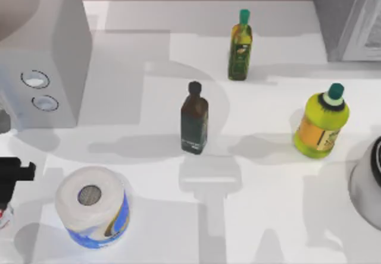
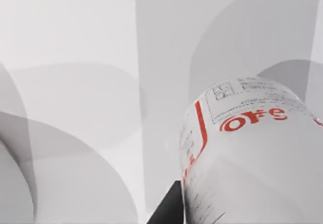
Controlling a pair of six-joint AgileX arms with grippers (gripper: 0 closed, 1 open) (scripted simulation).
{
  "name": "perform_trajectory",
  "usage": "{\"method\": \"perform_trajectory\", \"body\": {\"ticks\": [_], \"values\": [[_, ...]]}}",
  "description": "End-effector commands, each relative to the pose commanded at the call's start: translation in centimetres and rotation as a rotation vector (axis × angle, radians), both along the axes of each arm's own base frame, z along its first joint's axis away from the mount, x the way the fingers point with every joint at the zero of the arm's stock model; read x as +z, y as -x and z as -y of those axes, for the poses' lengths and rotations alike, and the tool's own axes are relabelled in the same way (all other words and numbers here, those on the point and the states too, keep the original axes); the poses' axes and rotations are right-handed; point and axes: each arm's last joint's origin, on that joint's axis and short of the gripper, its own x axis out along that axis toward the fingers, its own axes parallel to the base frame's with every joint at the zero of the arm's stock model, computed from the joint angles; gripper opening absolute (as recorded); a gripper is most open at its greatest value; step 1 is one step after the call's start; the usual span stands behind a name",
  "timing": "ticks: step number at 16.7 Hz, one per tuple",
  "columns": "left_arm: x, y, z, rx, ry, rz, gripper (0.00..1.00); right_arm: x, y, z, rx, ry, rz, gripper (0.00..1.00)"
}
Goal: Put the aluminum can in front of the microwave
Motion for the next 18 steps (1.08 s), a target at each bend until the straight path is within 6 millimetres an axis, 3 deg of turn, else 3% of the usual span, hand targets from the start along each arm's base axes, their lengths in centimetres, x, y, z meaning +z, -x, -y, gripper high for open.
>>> {"method": "perform_trajectory", "body": {"ticks": [3,16,18], "values": [[-0.05,0.01,-0.01,0.000,0.000,0.000,0.00,0.00,0.00,0.00,0.000,0.000,0.000,1.00],[-0.05,0.01,-0.01,0.000,0.000,0.000,0.98,0.00,0.00,0.00,0.000,0.000,0.000,1.00],[-0.05,0.01,-0.01,0.000,0.000,0.000,1.00,0.00,0.00,0.00,0.000,0.000,0.000,1.00]]}}
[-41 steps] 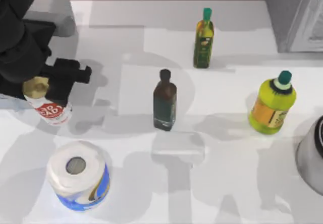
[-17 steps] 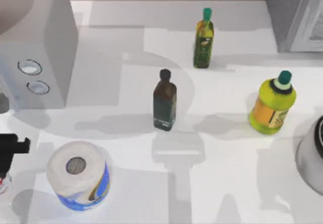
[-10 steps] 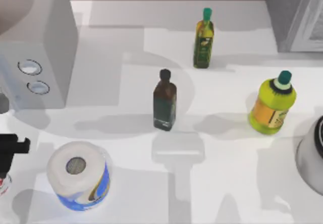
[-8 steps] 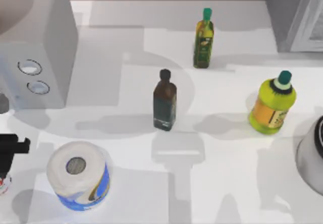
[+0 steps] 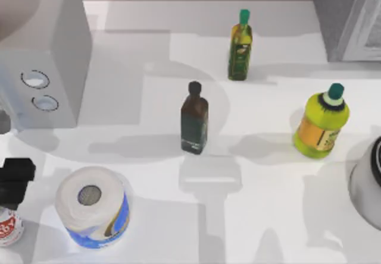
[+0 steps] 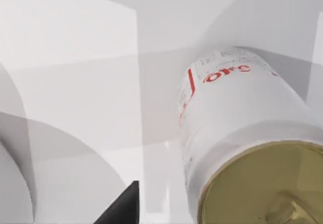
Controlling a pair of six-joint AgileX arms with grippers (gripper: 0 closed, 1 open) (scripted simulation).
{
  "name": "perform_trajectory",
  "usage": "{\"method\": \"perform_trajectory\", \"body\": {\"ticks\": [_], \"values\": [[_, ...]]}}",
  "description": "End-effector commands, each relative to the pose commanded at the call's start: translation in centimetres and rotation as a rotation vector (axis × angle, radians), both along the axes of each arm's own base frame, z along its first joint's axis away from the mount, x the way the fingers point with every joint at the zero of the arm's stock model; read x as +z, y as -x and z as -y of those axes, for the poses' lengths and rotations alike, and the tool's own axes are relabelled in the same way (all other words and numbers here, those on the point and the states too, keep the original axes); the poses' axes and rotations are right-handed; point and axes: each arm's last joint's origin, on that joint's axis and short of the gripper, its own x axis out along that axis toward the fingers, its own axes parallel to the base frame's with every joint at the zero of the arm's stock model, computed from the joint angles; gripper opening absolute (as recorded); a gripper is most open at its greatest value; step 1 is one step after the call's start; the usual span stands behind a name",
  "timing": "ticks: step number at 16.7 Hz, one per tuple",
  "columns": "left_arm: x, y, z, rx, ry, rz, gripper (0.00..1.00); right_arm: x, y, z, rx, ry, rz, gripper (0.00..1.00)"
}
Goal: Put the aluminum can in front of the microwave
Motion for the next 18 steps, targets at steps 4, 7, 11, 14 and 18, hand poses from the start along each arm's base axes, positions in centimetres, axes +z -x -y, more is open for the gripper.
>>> {"method": "perform_trajectory", "body": {"ticks": [4,7,11,14,18], "values": [[0.0,0.0,0.0,0.000,0.000,0.000,1.00,0.0,0.0,0.0,0.000,0.000,0.000,1.00],[0.0,0.0,0.0,0.000,0.000,0.000,1.00,0.0,0.0,0.0,0.000,0.000,0.000,1.00],[1.3,-0.1,0.0,0.000,0.000,-0.001,1.00,0.0,0.0,0.0,0.000,0.000,0.000,1.00],[2.4,-0.1,0.0,-0.001,-0.001,-0.001,1.00,0.0,0.0,0.0,0.000,0.000,0.000,1.00],[4.0,0.0,0.0,0.000,0.000,0.000,1.00,0.0,0.0,0.0,0.000,0.000,0.000,1.00]]}}
